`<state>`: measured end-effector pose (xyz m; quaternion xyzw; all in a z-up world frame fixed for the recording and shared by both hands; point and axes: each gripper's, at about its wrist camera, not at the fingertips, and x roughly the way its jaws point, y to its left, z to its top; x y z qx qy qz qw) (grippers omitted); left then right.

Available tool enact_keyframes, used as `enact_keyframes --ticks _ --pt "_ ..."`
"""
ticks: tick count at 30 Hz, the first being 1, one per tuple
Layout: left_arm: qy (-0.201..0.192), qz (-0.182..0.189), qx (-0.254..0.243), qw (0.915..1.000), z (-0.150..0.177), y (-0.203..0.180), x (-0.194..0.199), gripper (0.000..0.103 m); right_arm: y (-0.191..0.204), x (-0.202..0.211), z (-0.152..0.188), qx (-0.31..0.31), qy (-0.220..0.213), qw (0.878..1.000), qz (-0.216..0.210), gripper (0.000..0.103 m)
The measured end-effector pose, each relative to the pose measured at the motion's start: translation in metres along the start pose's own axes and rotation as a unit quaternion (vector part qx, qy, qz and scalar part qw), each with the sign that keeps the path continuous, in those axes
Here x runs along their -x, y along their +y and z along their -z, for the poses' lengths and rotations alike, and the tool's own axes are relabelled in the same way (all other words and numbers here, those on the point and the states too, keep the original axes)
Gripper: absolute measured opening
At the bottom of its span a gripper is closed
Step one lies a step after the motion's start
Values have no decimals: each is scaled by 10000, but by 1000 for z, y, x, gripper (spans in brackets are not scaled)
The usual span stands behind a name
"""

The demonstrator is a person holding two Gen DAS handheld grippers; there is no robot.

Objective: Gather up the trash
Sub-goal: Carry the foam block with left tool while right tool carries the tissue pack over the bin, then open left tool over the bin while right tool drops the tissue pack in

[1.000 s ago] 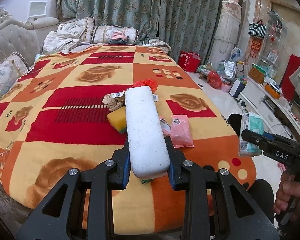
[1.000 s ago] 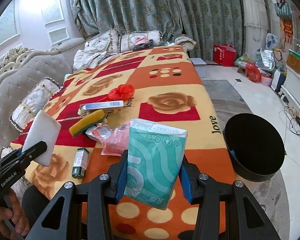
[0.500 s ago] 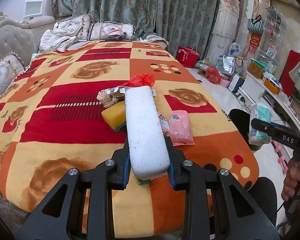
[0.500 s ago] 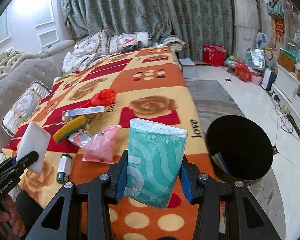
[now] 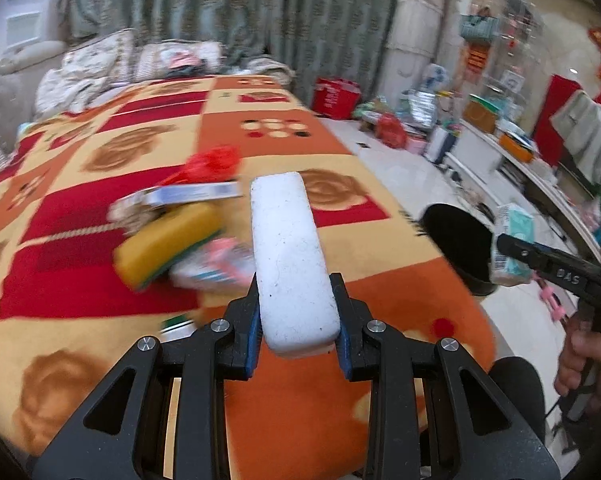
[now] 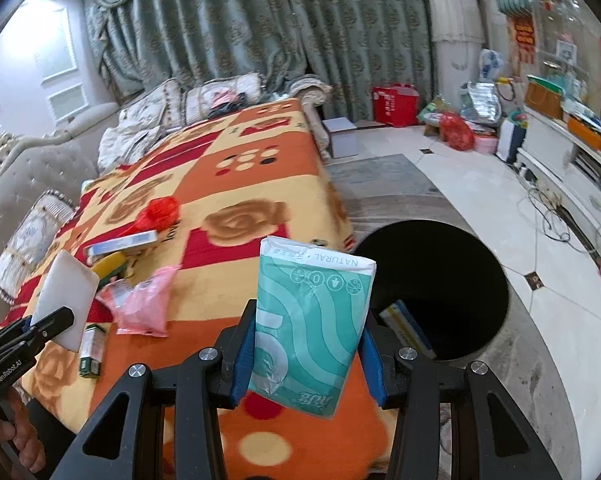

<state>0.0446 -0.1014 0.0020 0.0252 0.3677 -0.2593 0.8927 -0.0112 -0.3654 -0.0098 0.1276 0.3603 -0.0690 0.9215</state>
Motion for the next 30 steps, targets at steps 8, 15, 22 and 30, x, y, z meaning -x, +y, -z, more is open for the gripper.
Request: enact_keyframes --ticks 8,15,22,30 --pt "278 974 -529 9934 -30 -79 -51 28 -58 -12 -12 -292 -23 9994 195 44" --pt "556 1424 -988 9833 -54 -141 -105 28 -105 -39 -21 -614 136 9978 227 44" --pt "773 1607 -1177 9769 -63 -185 -149 29 -130 -66 -23 -740 393 9958 359 44" --pt "946 1416 -1097 9793 -59 -184 -168 55 -144 -75 -21 -987 447 9935 343 47"
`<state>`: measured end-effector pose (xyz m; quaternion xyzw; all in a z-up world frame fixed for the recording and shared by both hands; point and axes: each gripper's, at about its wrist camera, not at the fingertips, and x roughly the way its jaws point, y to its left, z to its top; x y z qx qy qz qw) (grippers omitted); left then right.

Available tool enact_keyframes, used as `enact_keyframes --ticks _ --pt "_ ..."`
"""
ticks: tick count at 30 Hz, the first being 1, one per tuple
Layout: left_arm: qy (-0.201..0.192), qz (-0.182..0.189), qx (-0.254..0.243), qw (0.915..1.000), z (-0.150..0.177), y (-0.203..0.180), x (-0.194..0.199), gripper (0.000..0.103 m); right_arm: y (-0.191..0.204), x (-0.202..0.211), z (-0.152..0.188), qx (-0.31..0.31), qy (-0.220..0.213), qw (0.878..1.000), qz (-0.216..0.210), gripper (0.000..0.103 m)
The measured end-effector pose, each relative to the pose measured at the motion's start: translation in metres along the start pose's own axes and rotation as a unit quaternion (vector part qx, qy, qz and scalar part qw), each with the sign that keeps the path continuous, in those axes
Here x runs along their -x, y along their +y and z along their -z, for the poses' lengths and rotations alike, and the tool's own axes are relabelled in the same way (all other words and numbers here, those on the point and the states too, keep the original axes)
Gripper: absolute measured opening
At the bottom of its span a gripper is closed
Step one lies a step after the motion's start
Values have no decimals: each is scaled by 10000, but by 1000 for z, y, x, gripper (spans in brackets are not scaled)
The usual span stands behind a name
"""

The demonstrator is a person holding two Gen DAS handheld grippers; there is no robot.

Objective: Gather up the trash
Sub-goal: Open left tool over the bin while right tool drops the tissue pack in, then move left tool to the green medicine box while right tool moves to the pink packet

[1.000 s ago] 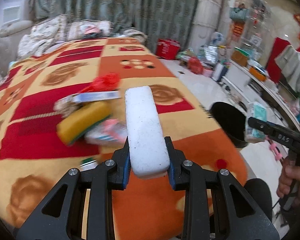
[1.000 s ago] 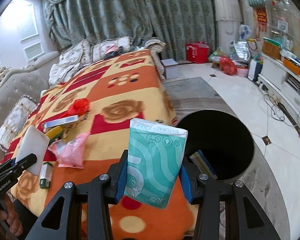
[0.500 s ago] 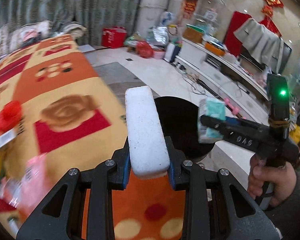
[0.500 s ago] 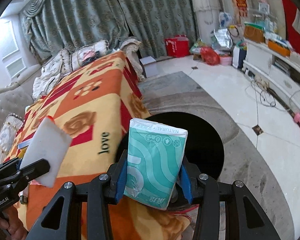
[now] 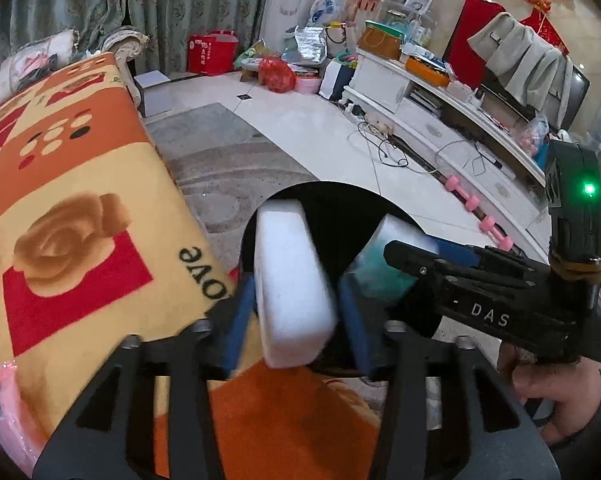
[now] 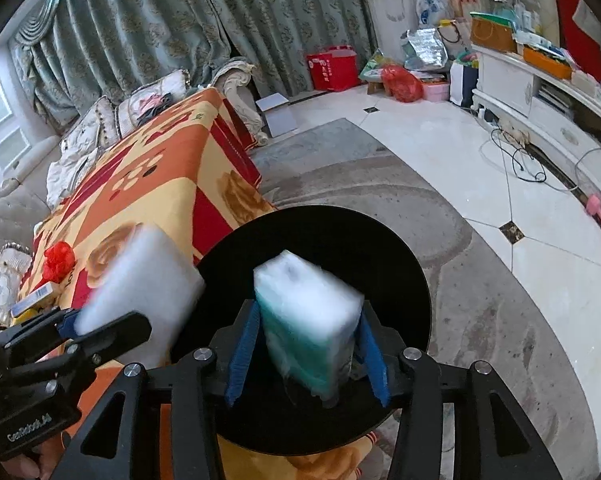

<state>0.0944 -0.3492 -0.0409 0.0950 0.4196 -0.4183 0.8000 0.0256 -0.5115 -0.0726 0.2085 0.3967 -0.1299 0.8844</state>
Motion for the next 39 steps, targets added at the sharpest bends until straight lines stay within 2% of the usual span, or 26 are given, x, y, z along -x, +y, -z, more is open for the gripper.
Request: enact_keyframes --ticks 6,10,14,18,22,23,25,26,29,34,37,39 --pt "-154 -23 47 9999 2 4 18 58 3 8 1 -64 -58 9999 53 48" --pt "-209 -194 157 9995 12 14 38 58 10 18 2 -21 -119 9999 33 48" --pt "-319 -493 284 9979 36 35 72 58 36 29 9 167 -153 9997 -114 48" --pt "-443 -935 588 9929 73 66 117 58 73 36 21 435 -99 9985 -322 48" --pt "-549 -1464 855 9840 117 95 158 58 118 39 35 788 -21 9947 -660 49" --pt "-556 -1682 967 9794 133 108 170 59 132 39 40 878 -1 9926 -833 53" --pt "-562 -1876 1158 9738 157 125 184 59 155 39 50 1056 28 9884 -1092 65" --pt "-557 -1938 1284 9710 168 134 189 59 168 38 54 1160 40 9859 -1209 69" --pt "-461 -2020 1689 9636 193 159 192 59 209 32 67 1506 176 9756 -1585 72" --pt "-445 -1958 1964 9598 207 174 185 59 269 10 84 2061 444 9574 -1972 75" --pt "-387 -2025 1965 9586 210 177 179 59 293 -12 90 2179 663 9529 -2002 77" --pt "-332 -2062 2020 9569 208 180 175 59 306 -30 94 2312 887 9515 -1824 77"
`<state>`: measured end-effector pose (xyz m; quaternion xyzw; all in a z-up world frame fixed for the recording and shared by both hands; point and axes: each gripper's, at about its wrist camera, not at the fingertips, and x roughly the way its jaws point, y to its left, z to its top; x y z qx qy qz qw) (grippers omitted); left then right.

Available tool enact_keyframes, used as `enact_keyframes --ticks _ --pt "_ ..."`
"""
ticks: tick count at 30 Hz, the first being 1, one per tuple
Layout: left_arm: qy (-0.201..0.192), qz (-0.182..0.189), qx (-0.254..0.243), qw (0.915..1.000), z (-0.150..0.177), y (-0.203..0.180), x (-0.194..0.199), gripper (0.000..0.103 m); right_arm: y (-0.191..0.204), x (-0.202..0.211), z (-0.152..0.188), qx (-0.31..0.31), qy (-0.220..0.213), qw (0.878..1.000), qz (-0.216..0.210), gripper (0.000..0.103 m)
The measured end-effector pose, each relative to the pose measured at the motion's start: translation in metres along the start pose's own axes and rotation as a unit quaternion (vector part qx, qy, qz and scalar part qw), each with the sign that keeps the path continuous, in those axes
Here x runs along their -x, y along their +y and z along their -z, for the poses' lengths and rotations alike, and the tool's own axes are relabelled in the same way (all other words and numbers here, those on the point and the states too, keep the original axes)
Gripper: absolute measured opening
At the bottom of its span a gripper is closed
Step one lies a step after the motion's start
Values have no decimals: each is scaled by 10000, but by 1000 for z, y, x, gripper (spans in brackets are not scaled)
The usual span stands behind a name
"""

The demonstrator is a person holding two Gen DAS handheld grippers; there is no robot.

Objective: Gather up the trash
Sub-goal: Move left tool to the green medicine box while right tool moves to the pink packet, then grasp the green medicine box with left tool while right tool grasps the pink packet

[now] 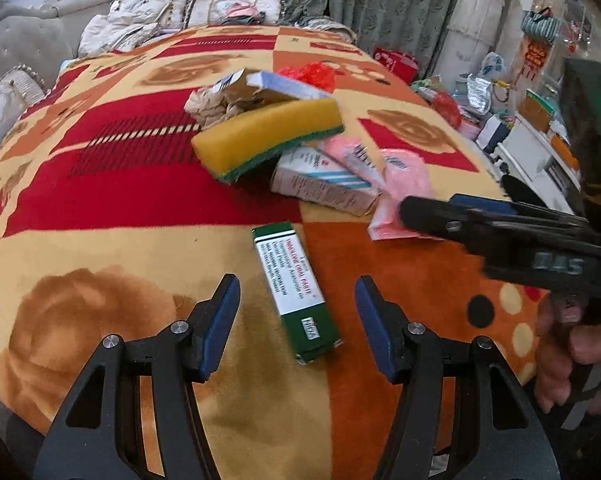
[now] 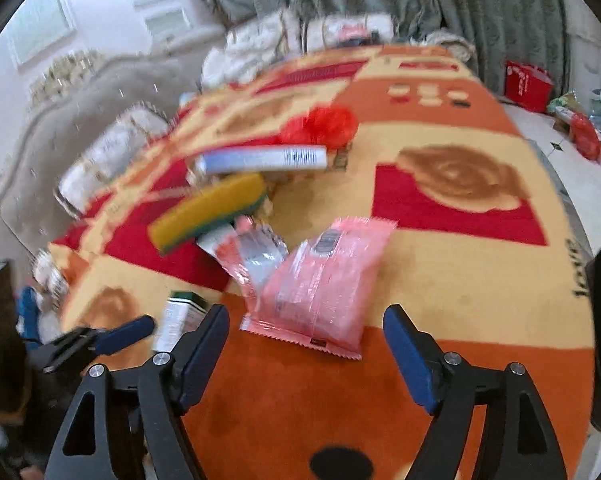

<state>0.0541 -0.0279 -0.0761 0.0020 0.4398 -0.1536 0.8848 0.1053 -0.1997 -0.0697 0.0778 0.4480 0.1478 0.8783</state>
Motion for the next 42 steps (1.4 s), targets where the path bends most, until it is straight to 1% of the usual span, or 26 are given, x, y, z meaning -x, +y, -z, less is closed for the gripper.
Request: enact_keyframes --ticks 2,4,6,7,8,9,10,11,12,13,15,17,19,20,23,25,33,38,42 --pt "57 0 105 9999 1 4 -5 59 3 -16 -1 35 188 9998 57 77" --pt "49 66 189 9998 2 8 -5 59 3 -25 -3 101 310 9993 209 78" --pt "13 109 223 9997 0 9 -5 58 7 -29 -4 322 286 9981 433 78" --pt "8 127 233 9996 1 9 -4 58 7 -30 -5 367 302 9977 481 78" --pt "-2 134 246 9996 -1 9 -4 56 8 -31 -5 440 308 9970 552 78" --pt "-8 147 255 9996 0 10 -3 47 9 -32 -5 495 315 9962 640 78" --pt "23 176 268 9995 0 10 -3 44 10 -32 -5 533 311 9955 717 78" --pt "23 212 289 9994 0 11 -2 38 10 -31 -3 565 269 9954 721 77" --pt "24 246 301 9992 0 11 -2 27 10 -30 -3 575 224 9956 711 70" --pt "42 300 303 9991 0 11 -1 27 9 -29 -1 586 170 9957 695 66" --pt "48 294 272 9992 0 9 0 25 9 -26 0 587 102 9961 657 57" --pt "45 336 267 9991 -1 7 2 24 6 -20 1 536 0 9972 519 46" --pt "-24 434 267 9987 -2 6 9 24 6 -14 0 513 -91 9976 454 38" --pt "-79 464 259 9986 -3 4 13 23 5 -10 0 499 -135 9978 409 36" --pt "-228 520 226 9981 -6 1 25 23 1 4 2 413 -253 9983 318 35" --pt "-289 494 211 9981 -8 1 31 23 -1 13 4 377 -322 9983 311 35" --pt "-466 491 114 9976 -12 -7 52 23 -5 54 15 127 -568 9983 -14 34" --pt "-582 518 58 9969 -13 -12 63 23 -2 70 21 199 -605 9979 93 34" --pt "-548 411 17 9977 -14 -16 63 23 1 78 27 273 -607 9975 227 34"
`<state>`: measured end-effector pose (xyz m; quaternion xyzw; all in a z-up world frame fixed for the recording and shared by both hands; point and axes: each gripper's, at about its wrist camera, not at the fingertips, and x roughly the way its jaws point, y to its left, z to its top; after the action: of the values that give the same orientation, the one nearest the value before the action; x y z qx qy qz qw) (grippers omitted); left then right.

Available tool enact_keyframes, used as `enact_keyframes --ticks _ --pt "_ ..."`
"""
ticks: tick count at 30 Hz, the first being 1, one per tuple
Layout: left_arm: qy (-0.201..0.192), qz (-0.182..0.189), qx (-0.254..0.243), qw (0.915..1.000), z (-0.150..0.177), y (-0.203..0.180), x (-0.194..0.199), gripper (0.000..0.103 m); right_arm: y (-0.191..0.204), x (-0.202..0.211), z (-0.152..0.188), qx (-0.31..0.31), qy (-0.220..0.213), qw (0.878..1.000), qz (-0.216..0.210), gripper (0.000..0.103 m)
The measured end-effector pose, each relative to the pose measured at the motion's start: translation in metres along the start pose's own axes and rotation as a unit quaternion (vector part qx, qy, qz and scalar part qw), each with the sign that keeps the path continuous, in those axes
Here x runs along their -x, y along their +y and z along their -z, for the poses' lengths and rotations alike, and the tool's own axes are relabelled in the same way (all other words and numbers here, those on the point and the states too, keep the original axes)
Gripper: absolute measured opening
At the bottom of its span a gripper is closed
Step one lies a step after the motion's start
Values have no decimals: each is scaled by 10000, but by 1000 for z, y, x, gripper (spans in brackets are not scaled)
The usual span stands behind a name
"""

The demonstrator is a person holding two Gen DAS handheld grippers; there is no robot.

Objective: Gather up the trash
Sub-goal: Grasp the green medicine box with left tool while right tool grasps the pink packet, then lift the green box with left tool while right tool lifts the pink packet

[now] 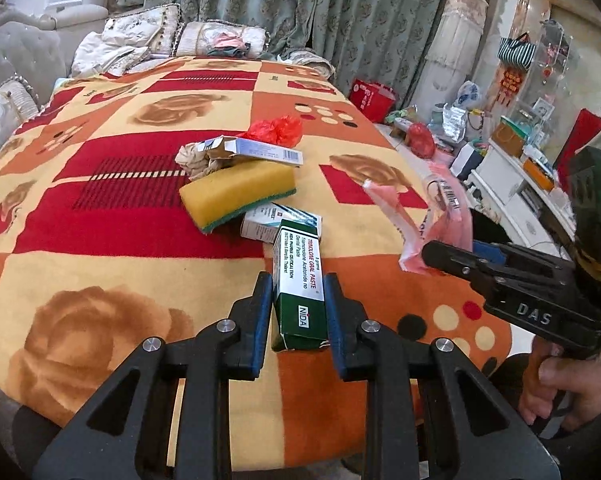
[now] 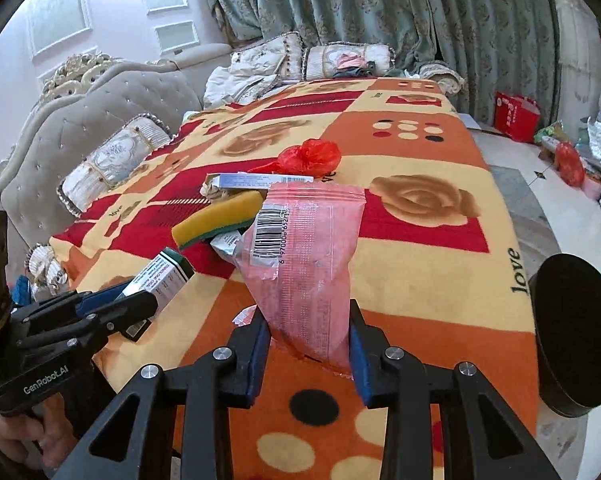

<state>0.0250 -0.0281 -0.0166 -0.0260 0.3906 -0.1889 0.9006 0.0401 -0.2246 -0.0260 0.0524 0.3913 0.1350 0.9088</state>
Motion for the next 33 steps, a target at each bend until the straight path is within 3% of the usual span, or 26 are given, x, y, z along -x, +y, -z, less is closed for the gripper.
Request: enact_keyframes --ticks 18,33 --pt "-45 -127 43 9999 5 11 3 23 28 -2 -4 251 103 9994 221 34" --pt "-79 -149 -7 9999 3 9 5 23 18 7 -3 145 29 9994 323 34"
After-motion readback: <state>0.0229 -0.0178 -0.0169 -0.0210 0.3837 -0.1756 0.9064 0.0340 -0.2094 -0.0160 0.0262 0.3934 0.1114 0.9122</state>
